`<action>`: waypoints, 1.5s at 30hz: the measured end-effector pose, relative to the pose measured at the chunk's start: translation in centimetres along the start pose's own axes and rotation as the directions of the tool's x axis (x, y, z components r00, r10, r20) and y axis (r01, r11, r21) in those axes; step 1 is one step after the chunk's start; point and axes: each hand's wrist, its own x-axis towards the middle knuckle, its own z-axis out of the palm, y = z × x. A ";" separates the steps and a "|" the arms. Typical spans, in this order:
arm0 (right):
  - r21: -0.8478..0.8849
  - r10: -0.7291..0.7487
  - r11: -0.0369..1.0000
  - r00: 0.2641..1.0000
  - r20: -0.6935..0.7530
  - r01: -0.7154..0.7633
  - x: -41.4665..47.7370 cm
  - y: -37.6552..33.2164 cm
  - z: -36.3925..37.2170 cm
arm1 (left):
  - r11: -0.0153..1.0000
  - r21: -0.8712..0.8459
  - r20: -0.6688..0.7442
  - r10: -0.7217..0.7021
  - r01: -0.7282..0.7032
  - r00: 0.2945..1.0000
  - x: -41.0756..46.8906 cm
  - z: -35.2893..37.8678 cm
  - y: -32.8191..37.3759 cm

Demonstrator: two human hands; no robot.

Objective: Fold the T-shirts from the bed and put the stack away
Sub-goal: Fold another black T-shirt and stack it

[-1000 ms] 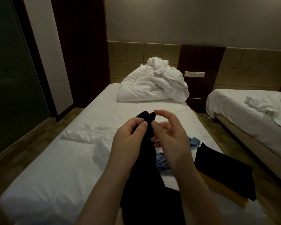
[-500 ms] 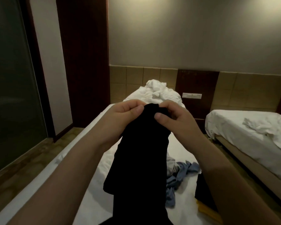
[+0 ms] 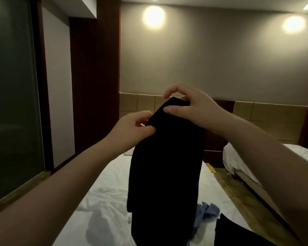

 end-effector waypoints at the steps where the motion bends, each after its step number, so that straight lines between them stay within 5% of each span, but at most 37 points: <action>1: -0.030 0.000 1.000 0.998 0.066 0.002 0.0 -0.1 -0.2 | 0.999 -0.035 0.013 -0.006 0.007 1.000 -0.2 0.2 -0.2; 7: -0.203 0.215 0.968 0.912 0.348 -0.150 -0.2 0.4 -0.4 | 0.989 -0.130 0.141 -0.059 0.077 0.988 -1.0 1.9 -2.3; 10: -0.207 0.253 0.960 0.908 0.334 -0.191 -0.5 0.5 -0.3 | 0.962 -0.235 0.213 -0.090 0.140 0.973 -1.7 2.8 -3.0; 15: -0.109 0.255 0.966 0.932 0.256 -0.234 -0.9 0.6 -1.1 | 0.967 -0.150 0.363 -0.139 0.205 0.921 -2.8 3.3 -3.8; 28: 0.075 0.341 0.924 0.895 0.289 -0.376 -2.2 2.9 -3.0 | 0.904 -0.367 0.307 -0.107 0.221 0.946 -5.1 2.8 -6.7; 34: 0.043 0.368 0.920 0.898 0.240 -0.389 -2.5 3.3 -3.1 | 0.934 -0.178 0.518 -0.179 0.310 0.836 -6.7 4.7 -7.5; 37: 0.084 0.368 0.915 0.902 0.226 -0.395 -2.7 3.0 -3.4 | 0.945 -0.114 0.465 -0.222 0.307 0.857 -7.5 6.2 -9.1; 45: 0.184 0.356 0.896 0.902 0.245 -0.403 -3.7 3.4 -3.6 | 0.880 -0.263 0.424 -0.264 0.396 0.867 -7.6 8.7 -9.3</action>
